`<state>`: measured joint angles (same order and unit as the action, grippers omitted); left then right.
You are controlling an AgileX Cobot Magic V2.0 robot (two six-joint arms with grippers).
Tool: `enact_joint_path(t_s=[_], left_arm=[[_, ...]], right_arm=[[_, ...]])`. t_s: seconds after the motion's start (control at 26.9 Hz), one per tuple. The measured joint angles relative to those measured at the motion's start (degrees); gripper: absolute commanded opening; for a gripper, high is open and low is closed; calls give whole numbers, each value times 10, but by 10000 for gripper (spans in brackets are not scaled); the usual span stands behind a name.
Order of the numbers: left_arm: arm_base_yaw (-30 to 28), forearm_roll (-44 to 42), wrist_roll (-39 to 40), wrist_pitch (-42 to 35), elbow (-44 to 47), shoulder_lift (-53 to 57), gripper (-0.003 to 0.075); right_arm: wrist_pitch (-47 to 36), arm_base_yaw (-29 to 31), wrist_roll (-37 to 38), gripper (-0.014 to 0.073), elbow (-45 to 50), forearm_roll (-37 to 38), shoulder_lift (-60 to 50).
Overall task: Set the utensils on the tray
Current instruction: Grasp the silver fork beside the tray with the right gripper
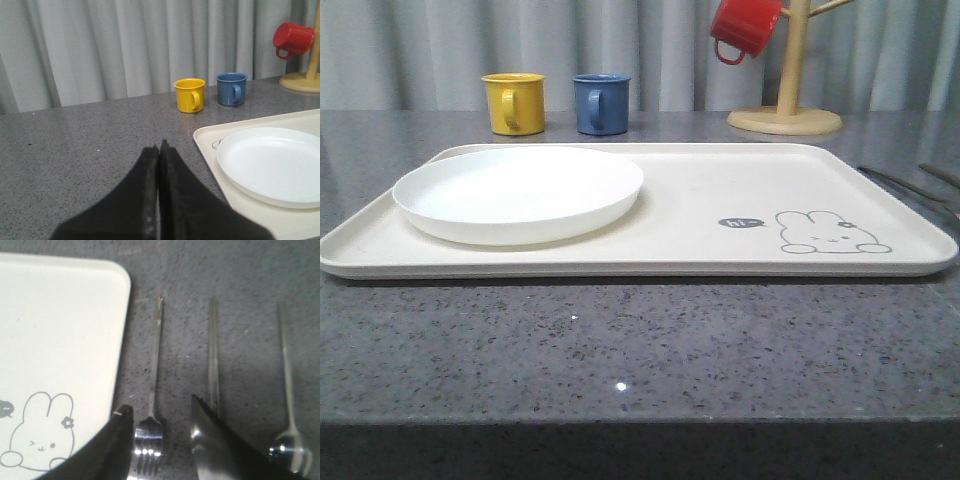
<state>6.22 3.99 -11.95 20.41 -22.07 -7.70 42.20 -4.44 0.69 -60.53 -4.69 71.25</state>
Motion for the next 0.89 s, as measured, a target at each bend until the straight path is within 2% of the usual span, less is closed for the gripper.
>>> enact_joint_path(t_s=[0.22,0.52,0.6,0.78,0.89], left_arm=[[0,0,0,0,0,0,-18],[0,0,0,0,0,0,-18],[0,0,0,0,0,0,-18],[0,0,0,0,0,0,-18],[0,0,0,0,0,0,-18]], right_arm=[[46,-14,0,307,-81,0,151],[47,-14,0,301,-96,0,239],[47,-14,0,234,-100,0,243],[47,-14,0,-25,-101,6,246],[47,-14,0,-22,-101,6,246]])
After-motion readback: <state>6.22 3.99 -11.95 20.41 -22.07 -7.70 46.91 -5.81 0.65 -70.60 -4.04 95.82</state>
